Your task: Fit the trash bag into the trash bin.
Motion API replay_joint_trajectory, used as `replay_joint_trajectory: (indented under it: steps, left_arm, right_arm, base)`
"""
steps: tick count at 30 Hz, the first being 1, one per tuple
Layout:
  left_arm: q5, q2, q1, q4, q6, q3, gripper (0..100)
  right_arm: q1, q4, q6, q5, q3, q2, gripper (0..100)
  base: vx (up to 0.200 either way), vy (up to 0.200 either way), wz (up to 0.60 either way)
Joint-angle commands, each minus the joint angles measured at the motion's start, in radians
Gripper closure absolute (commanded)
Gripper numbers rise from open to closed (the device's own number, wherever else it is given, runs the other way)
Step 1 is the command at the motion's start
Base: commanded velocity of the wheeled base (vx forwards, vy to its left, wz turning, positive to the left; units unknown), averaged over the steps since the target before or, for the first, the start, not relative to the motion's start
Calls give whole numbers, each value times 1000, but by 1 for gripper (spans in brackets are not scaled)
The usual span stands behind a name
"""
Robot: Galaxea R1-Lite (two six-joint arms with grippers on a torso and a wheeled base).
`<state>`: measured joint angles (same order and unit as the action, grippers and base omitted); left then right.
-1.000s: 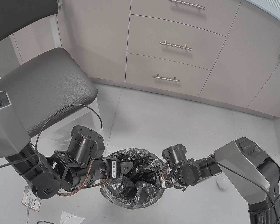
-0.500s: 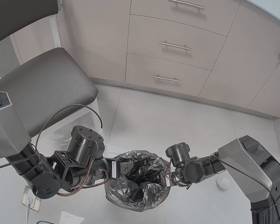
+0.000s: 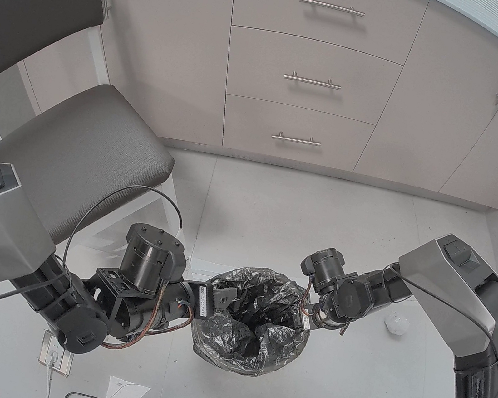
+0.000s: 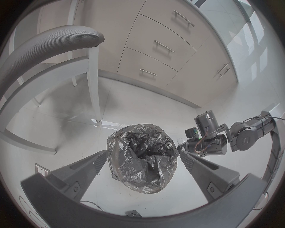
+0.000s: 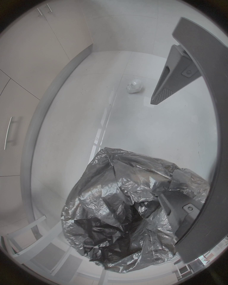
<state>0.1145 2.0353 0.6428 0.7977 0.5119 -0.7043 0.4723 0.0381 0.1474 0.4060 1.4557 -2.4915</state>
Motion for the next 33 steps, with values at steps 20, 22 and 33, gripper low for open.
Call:
replay_joint_trajectory:
  steps: [20,22,33]
  left_arm:
    - [1,5,0,0,0,0,0]
    - [1,6,0,0,0,0,0]
    - [1,23,-2,0,-1,-3,0]
  right_arm:
    - [-54,-299,73,-88,-130,261,0]
    - [-74,-299,70,-90,-117,249,0]
    - [-290,-302,63,-90,275,-89,0]
  base:
    - [0,0,0]
    - [0,0,0]
    - [0,0,0]
